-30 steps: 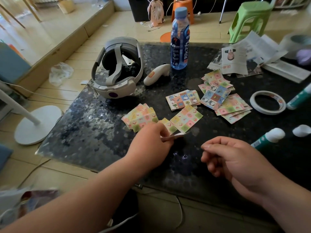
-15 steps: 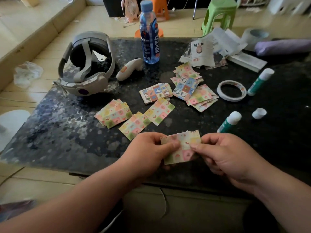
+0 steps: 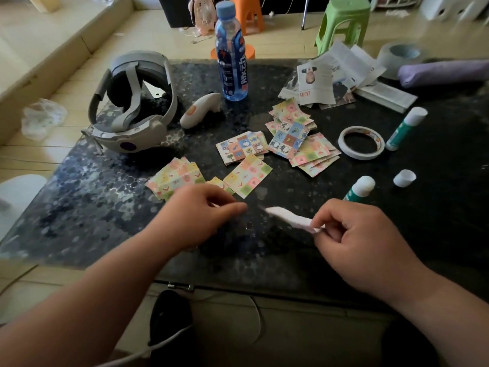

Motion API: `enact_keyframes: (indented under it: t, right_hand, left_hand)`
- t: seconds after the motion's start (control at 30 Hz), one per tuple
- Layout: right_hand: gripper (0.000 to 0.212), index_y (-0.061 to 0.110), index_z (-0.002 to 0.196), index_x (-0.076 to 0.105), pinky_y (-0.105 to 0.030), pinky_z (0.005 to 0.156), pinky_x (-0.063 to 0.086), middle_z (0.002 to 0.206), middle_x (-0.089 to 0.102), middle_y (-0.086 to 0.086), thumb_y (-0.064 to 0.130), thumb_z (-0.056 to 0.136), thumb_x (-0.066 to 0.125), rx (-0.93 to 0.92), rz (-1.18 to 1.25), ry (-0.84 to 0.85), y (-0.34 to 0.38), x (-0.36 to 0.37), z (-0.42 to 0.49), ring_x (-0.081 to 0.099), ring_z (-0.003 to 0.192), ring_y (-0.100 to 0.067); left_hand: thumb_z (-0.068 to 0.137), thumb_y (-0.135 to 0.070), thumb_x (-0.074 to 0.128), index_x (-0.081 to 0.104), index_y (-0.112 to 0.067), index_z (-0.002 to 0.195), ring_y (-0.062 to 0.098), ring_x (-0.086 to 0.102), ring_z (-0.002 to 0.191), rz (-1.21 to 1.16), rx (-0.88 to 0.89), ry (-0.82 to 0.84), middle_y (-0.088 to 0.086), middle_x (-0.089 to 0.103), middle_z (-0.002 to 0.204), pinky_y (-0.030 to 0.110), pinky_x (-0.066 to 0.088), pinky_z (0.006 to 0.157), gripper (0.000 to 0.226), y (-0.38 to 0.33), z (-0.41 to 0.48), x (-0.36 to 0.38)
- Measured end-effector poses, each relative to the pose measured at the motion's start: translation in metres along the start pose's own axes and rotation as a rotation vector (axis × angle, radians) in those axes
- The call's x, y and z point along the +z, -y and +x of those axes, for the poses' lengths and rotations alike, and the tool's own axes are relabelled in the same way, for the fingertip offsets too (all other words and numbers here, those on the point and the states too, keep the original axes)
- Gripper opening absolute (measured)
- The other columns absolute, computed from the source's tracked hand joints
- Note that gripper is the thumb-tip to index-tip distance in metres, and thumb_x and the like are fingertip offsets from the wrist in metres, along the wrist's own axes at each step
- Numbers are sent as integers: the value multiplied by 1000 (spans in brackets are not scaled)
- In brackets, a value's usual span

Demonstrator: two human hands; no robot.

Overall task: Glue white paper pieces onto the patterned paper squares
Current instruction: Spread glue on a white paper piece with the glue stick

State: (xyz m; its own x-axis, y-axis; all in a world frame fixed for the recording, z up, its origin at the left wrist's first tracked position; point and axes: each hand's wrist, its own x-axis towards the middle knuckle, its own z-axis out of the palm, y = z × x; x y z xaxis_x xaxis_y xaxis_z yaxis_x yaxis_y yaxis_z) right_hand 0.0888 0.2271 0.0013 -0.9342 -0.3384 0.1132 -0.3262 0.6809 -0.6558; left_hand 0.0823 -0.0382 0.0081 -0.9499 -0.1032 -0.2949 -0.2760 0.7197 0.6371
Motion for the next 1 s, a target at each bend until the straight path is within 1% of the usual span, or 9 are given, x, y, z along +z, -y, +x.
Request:
enact_keyframes:
  t: [0.07, 0.13, 0.27, 0.33, 0.47, 0.6, 0.77, 0.9, 1.0]
  right_hand:
    - [22, 26, 77, 62, -34, 51, 46, 56, 45, 13, 8, 78, 74, -57, -155, 0, 0, 7, -1, 51, 56, -13]
    - [16, 27, 82, 59, -39, 57, 50, 67, 51, 13, 13, 83, 67, 3, -284, 100, 2, 14, -1, 54, 65, -15]
    - [24, 38, 98, 60, -25, 62, 44, 89, 57, 11, 16, 89, 54, 304, -274, 507, 9, 18, 3, 56, 81, -9]
    - [29, 39, 99, 60, -22, 61, 42, 87, 58, 11, 14, 85, 55, 348, -265, 580, 12, 16, 5, 56, 79, -8]
    - [23, 36, 92, 63, -24, 61, 50, 77, 64, 6, 15, 84, 59, 375, -157, 513, 13, 9, 11, 59, 69, -9]
    - [16, 35, 89, 64, -28, 63, 55, 74, 67, 5, 19, 88, 64, 379, -100, 446, 9, 11, 12, 62, 65, -10]
    - [12, 35, 85, 65, -23, 60, 54, 71, 67, 9, 24, 89, 69, 364, -68, 379, 6, 14, 12, 63, 65, -4]
    - [10, 34, 86, 67, -22, 60, 53, 72, 68, 11, 26, 88, 72, 369, -9, 348, 6, 16, 11, 63, 67, -2]
    - [9, 32, 88, 69, -22, 61, 51, 73, 70, 10, 26, 87, 75, 393, 90, 323, 4, 16, 13, 64, 66, -3]
  left_hand:
    - [84, -51, 76, 73, -29, 103, 6, 65, 87, 201, -25, -181, -17, 68, 93, 28, 49, 77, 29, 14, 12, -11]
    - [84, -47, 77, 69, -26, 119, 13, 62, 105, 280, -64, -224, -8, 66, 118, 31, 46, 86, 41, 29, 21, -13]
    - [84, -50, 74, 56, -26, 134, 21, 58, 117, 369, -136, -162, -1, 55, 133, 40, 50, 96, 58, 39, 26, -6]
    - [83, -51, 75, 56, -24, 129, 21, 57, 112, 377, -164, -147, 0, 54, 129, 40, 51, 93, 57, 39, 28, -3]
    - [78, -44, 83, 58, -23, 117, 18, 58, 96, 270, -240, -124, -4, 60, 108, 33, 50, 80, 51, 36, 33, -8]
    - [72, -32, 90, 57, -24, 112, 8, 53, 78, 150, -308, -93, -10, 53, 87, 28, 44, 62, 52, 31, 34, -9]
    - [74, -32, 90, 59, -16, 129, 17, 55, 84, 156, -318, -54, -2, 57, 96, 31, 47, 70, 65, 25, 31, -11]
    - [82, -41, 81, 66, -15, 107, 21, 65, 82, 171, -281, -59, 2, 65, 89, 36, 57, 72, 39, 24, 29, -11]
    - [89, -40, 74, 68, -18, 91, 14, 60, 72, 228, -136, -103, 0, 64, 80, 29, 49, 60, 23, 17, 24, -9]
